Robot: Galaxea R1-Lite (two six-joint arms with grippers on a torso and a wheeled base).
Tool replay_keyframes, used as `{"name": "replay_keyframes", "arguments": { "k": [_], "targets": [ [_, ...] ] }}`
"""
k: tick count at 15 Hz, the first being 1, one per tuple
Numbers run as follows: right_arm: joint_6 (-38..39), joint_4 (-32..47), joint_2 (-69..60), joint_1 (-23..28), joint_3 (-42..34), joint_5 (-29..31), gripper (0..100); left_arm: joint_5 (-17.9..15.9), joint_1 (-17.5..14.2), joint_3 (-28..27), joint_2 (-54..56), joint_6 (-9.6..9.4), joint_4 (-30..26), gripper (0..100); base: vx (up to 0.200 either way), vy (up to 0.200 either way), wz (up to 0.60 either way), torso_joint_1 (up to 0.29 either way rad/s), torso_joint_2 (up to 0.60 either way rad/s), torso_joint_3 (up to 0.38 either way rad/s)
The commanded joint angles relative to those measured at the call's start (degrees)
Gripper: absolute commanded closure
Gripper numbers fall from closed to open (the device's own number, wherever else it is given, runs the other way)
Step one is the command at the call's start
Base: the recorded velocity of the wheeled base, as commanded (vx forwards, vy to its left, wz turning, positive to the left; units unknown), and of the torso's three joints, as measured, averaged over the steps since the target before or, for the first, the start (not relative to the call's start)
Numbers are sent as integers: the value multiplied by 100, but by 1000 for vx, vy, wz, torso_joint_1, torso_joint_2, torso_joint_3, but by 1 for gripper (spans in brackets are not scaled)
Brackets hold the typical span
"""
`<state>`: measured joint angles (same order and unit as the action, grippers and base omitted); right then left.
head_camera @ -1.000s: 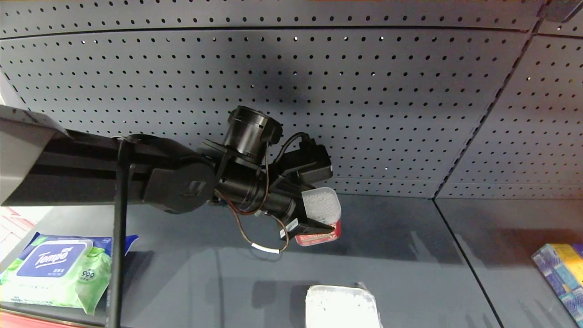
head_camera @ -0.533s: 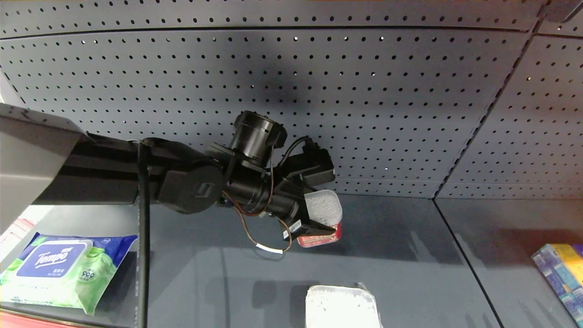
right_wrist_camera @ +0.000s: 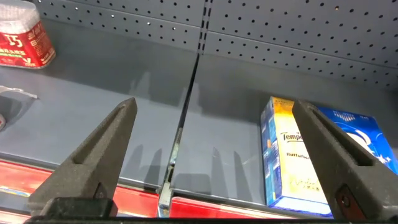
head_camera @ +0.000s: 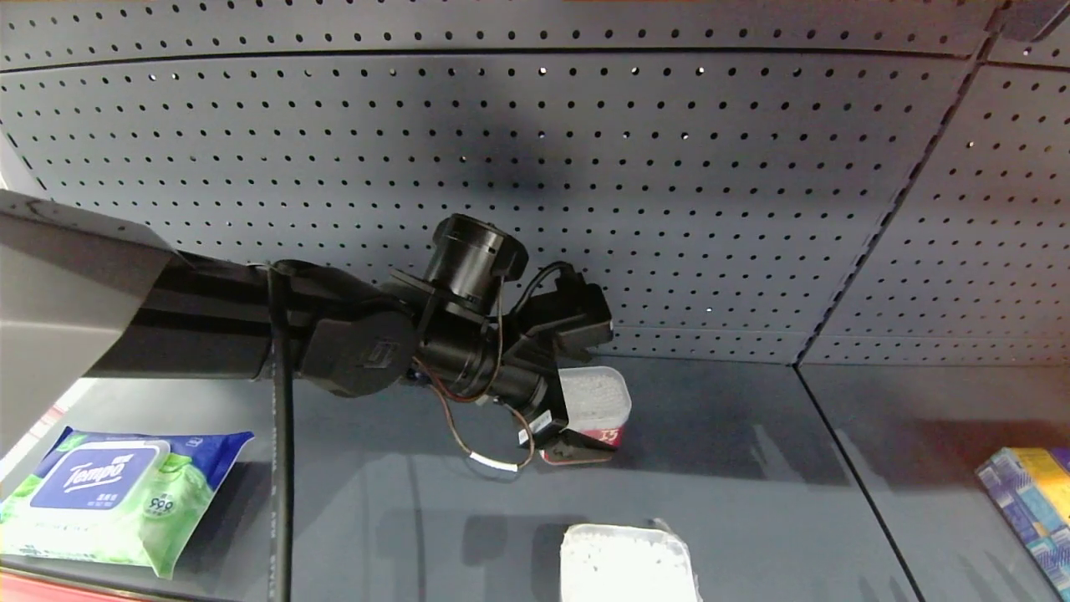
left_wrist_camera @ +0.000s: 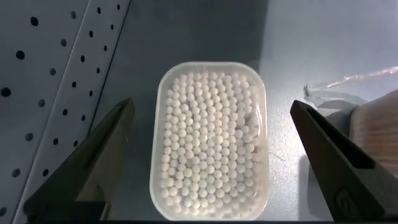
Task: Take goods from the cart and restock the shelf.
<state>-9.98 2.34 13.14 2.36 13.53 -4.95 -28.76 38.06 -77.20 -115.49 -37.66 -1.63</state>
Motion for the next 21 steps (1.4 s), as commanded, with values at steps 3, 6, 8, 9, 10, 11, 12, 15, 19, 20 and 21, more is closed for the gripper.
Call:
{"name": "replay_keyframes", "arguments": {
  "k": [3, 6, 8, 9, 10, 11, 12, 15, 19, 20, 21],
  "targets": [
    [-4, 3, 22, 1, 0, 3, 0, 11, -176, 548, 440, -5, -4, 0, 0, 0, 0, 0, 0, 0],
    [-4, 3, 22, 1, -8, 3, 0, 81, -369, 847, 545, -14, 14, 0, 0, 0, 0, 0, 0, 0],
    [-4, 3, 22, 1, 9, 3, 0, 98, -413, 865, 510, -22, 14, 0, 0, 0, 0, 0, 0, 0],
    [-4, 3, 22, 1, 9, 3, 0, 142, -413, 847, 475, -14, 14, 0, 0, 0, 0, 0, 0, 0],
    [-4, 3, 22, 1, 9, 3, 0, 178, -413, 838, 458, -14, 14, 0, 0, 0, 0, 0, 0, 0],
    [-4, 3, 22, 1, 9, 3, 0, 195, -413, 865, 449, -14, 14, 0, 0, 0, 0, 0, 0, 0],
    [-4, 3, 22, 1, 0, 12, 0, 195, -448, 874, 440, -5, 14, 0, 0, 0, 0, 0, 0, 0],
    [-4, 3, 22, 1, 0, 12, 0, 257, -572, 795, 396, -5, 23, 0, 0, 0, 0, 0, 0, 0],
    [-12, 3, 57, 1, 9, 12, 0, 248, -659, 759, 352, 22, 32, 0, 0, 0, 0, 0, 0, 0],
    [-12, 3, 66, 1, 9, 12, 0, 248, -659, 724, 326, 30, 32, 0, 0, 0, 0, 0, 0, 0],
    [-12, 3, 75, 1, 9, 12, 0, 248, -659, 698, 308, 30, 32, 0, 0, 0, 0, 0, 0, 0]
  ]
}}
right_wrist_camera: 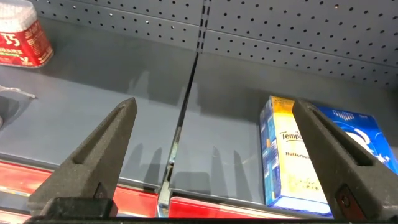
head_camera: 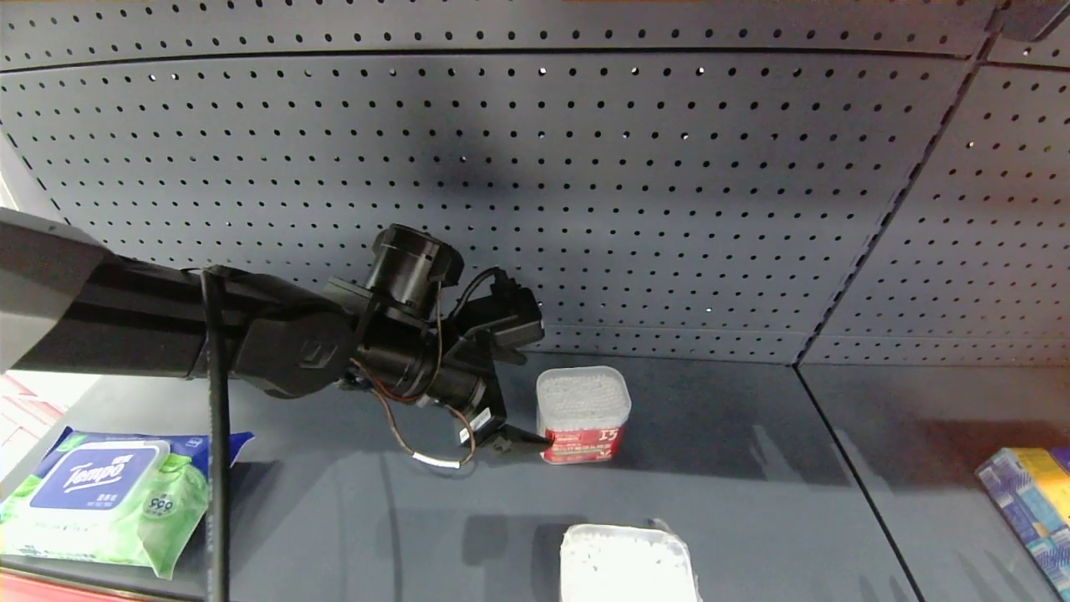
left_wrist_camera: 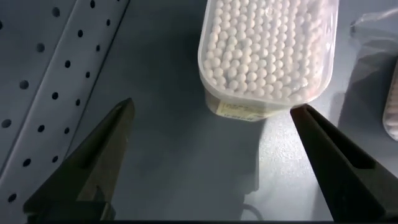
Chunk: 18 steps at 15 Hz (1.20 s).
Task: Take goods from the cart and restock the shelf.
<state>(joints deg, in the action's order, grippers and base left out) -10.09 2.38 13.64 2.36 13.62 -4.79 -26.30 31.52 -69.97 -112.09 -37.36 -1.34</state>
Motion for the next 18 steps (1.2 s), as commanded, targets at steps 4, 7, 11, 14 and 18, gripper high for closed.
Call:
{"name": "replay_keyframes", "arguments": {
  "k": [4, 7, 11, 14, 18],
  "targets": [
    [-1, 44, 16, 1, -8, -4, 0, -34, -6, -69, -50, 19, 2, 0, 0, 0, 0, 0, 0, 0],
    [-1, 114, -11, 1, -8, -4, 0, -25, -6, -87, -85, 19, 2, 0, 0, 0, 0, 0, 0, 0],
    [-1, 131, -11, 1, -17, -4, 0, -25, -6, -192, -155, 19, 2, 0, 0, 0, 0, 0, 0, 0],
    [-1, 123, -19, 1, -17, -4, 0, -34, -6, -183, -164, 19, 2, 0, 0, 0, 0, 0, 0, 0],
    [-1, 149, 25, 1, -17, -13, 0, -42, -6, -43, -23, 19, -7, 0, 0, 0, 0, 0, 0, 0]
  ]
}}
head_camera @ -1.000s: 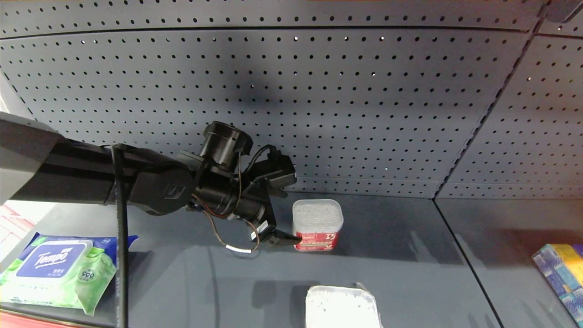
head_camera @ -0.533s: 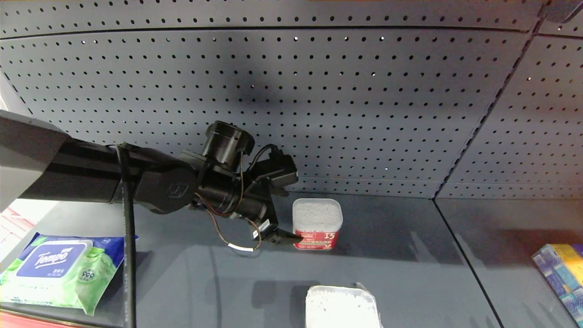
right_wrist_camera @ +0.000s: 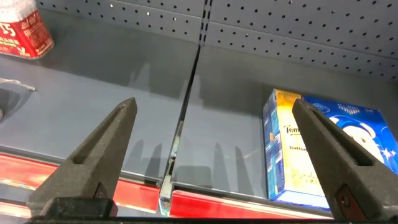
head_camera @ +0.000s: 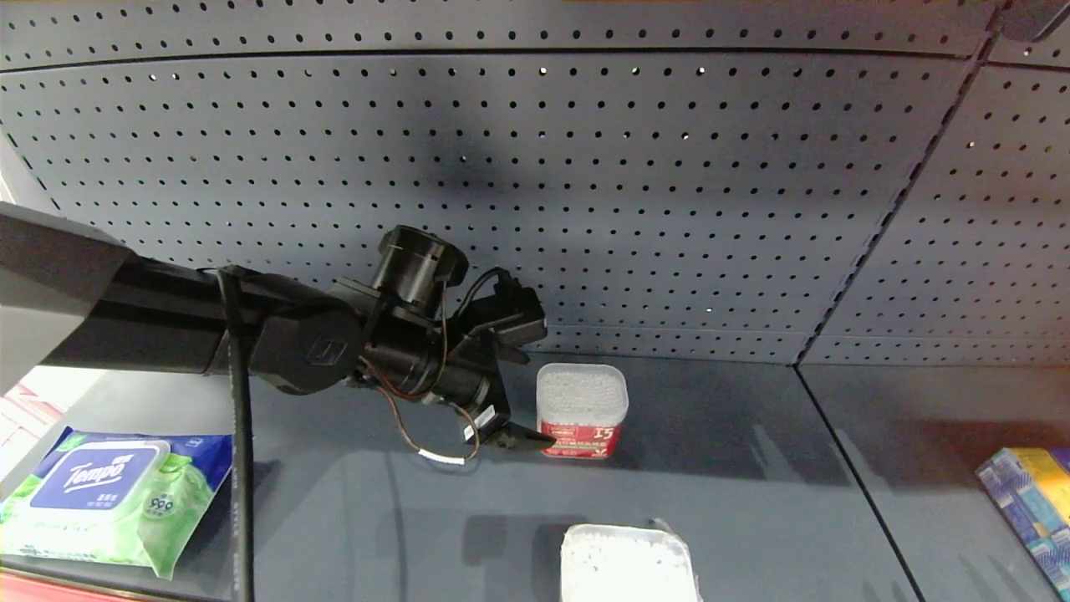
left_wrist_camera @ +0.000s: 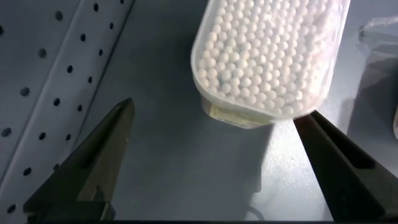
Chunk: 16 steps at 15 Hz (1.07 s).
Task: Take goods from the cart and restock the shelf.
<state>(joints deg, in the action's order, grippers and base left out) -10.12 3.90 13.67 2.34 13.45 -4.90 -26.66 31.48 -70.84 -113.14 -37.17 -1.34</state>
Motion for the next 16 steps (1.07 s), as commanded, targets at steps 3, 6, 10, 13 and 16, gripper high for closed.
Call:
{"name": "replay_keyframes", "arguments": {
  "k": [3, 6, 10, 13, 16],
  "targets": [
    [-17, -65, 734, -58, 273, -90, 0, -23, -1, 817, 925, 52, -7, 0, 0, 0, 0, 0, 0, 0],
    [-87, -56, 1929, -216, 765, -310, 0, -59, 8, 1916, 2639, 1282, -7, 0, 0, 0, 0, 0, 0, 0],
    [-17, -74, 2448, -111, 677, -116, 0, 2148, -1, 2777, 4450, 2697, -15, 0, 0, 0, 0, 0, 0, 0],
    [247, -487, 2993, 118, 774, 262, 0, 3475, 271, 3217, 5443, 3726, -147, 0, 0, 0, 0, 0, 0, 0],
    [238, -434, 2949, 170, 677, 323, 0, 3949, 271, 2821, 6392, 3743, -2010, 0, 0, 0, 0, 0, 0, 0]
  ]
}}
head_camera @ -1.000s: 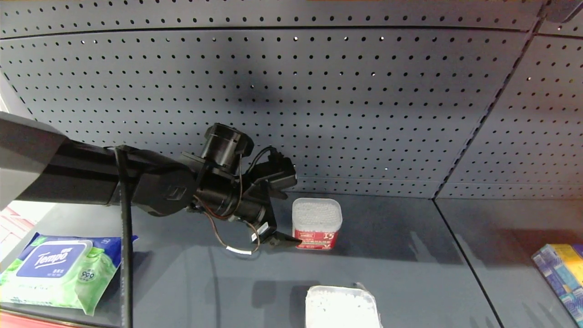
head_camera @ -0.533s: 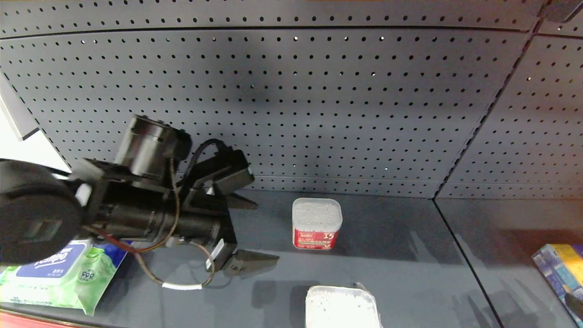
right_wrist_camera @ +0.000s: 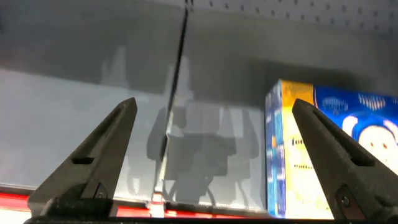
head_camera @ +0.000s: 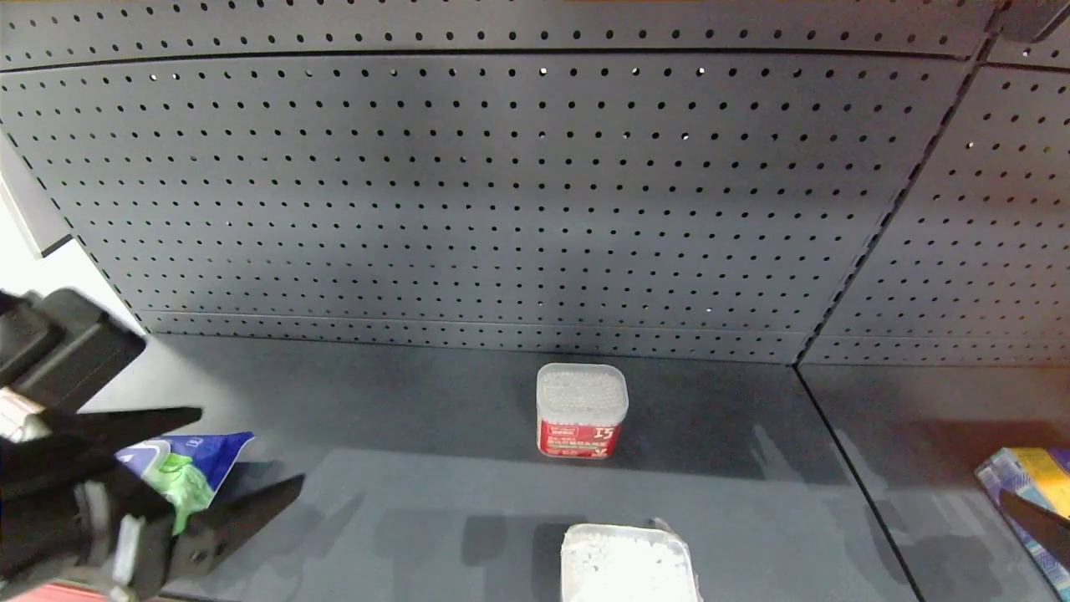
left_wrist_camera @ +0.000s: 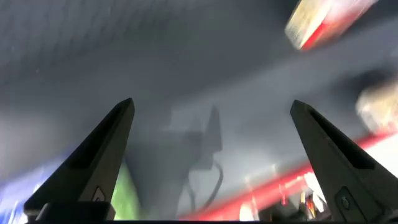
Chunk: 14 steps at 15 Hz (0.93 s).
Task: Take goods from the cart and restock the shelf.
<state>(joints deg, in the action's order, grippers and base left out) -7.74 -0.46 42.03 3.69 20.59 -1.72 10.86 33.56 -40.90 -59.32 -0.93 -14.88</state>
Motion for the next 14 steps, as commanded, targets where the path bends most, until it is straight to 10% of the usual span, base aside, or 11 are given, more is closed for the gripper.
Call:
{"name": "replay_keyframes", "arguments": {
  "k": [1, 9, 14],
  "targets": [
    [1, -6, 138, 88, -81, -13, 0, 215, 45, -349, 1177, 119, -1166, 0, 0, 0, 0, 0, 0, 0],
    [-52, -42, -178, 158, -415, 14, 0, 522, -1853, -102, 1731, 189, -1720, 0, 0, 0, 0, 0, 0, 0],
    [-201, -42, -292, 140, -609, -4, 0, 399, -1915, 311, 2074, 101, -1684, 0, 0, 0, 0, 0, 0, 0]
  ]
}}
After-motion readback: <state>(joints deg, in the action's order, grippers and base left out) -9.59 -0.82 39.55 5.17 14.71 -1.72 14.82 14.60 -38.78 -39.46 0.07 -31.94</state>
